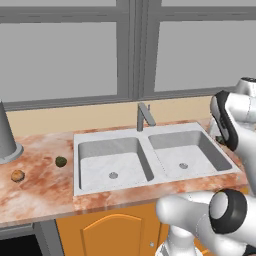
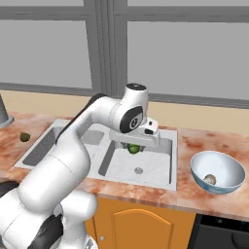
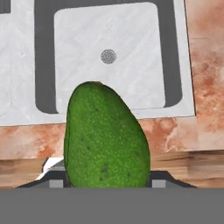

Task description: There is a mixed pile of frozen fruits and vegetables on the counter. Locate all the frozen vegetables and place the items in a bowl on the counter. Take all the frozen fruits and defrost them in a running sink.

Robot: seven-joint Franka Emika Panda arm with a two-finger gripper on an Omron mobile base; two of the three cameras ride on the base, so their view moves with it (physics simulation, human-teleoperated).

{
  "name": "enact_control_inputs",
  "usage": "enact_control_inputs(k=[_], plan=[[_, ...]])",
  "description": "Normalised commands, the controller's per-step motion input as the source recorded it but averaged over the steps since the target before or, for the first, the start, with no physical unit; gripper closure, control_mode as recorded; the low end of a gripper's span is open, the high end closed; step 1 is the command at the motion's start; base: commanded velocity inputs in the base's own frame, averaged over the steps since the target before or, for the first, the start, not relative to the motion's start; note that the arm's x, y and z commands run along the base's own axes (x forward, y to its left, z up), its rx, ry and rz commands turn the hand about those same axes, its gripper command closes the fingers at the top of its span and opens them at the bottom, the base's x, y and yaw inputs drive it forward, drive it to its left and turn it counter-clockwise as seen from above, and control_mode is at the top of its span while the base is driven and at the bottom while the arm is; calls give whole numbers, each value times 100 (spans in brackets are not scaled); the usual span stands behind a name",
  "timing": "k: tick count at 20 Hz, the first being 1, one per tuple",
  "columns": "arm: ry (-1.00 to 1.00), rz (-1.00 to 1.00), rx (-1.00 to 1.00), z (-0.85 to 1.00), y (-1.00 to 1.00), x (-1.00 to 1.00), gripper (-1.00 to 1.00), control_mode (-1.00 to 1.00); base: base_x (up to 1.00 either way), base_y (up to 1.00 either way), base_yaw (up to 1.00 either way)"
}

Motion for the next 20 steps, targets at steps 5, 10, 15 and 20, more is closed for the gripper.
enact_control_inputs(k=[5,10,15,20], plan=[[-4,4,3,0,-94,25,100,-100,0,0,0],[0,0,0,0,-85,13,100,-100,0,0,0],[0,0,0,0,-97,9,100,-100,0,0,0],[2,0,0,0,-93,5,100,-100,0,0,0]])
